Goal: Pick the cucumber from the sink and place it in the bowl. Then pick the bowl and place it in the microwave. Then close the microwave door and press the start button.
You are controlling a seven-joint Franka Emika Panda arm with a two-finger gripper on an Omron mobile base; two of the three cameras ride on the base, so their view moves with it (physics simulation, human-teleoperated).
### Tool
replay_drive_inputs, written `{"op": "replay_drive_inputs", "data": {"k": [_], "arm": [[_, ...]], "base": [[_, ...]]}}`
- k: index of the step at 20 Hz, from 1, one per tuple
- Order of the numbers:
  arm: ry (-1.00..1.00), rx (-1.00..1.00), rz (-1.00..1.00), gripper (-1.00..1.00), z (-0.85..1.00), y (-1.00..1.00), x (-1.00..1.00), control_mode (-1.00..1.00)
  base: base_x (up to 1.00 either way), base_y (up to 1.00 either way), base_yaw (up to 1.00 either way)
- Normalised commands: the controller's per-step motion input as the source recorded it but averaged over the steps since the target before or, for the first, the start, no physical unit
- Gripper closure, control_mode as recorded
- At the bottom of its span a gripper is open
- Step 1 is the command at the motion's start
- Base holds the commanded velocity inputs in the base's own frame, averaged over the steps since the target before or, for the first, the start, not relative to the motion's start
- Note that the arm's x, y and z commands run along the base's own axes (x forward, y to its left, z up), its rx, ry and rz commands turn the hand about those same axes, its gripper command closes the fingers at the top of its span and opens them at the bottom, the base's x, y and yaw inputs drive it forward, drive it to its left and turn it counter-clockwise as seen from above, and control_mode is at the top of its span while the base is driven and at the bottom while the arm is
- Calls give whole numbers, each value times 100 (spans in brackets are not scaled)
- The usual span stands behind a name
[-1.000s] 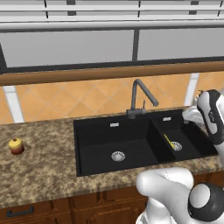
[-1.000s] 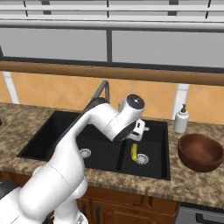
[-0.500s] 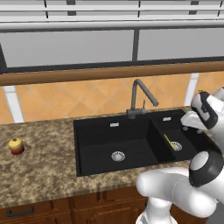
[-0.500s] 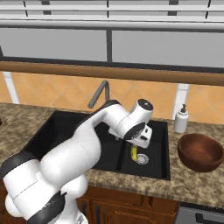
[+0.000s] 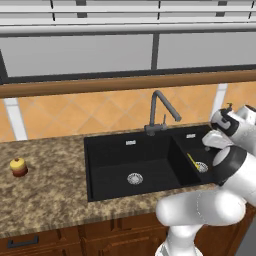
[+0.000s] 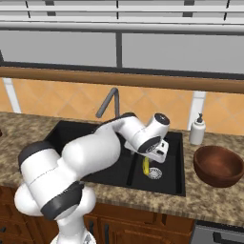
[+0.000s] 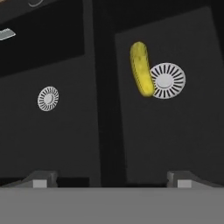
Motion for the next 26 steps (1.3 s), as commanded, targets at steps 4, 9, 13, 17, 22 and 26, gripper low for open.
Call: {"op": "replay_drive_inputs", "data": {"k": [4, 9, 13, 17, 22, 26], "arm": [[0, 0, 0, -100, -41, -18, 39, -100], [0, 0, 0, -100, -48, -13, 45, -100], [-1, 0, 0, -100, -41, 0, 47, -100], [-2, 0, 0, -100, -35, 0, 41, -100], [0, 0, 0, -100, -25, 0, 43, -100], [0, 0, -1, -100, -24, 0, 39, -100]], "base": [[0, 0, 0], [0, 0, 0], [0, 0, 0], [0, 0, 0], [0, 0, 0], [0, 0, 0]]}}
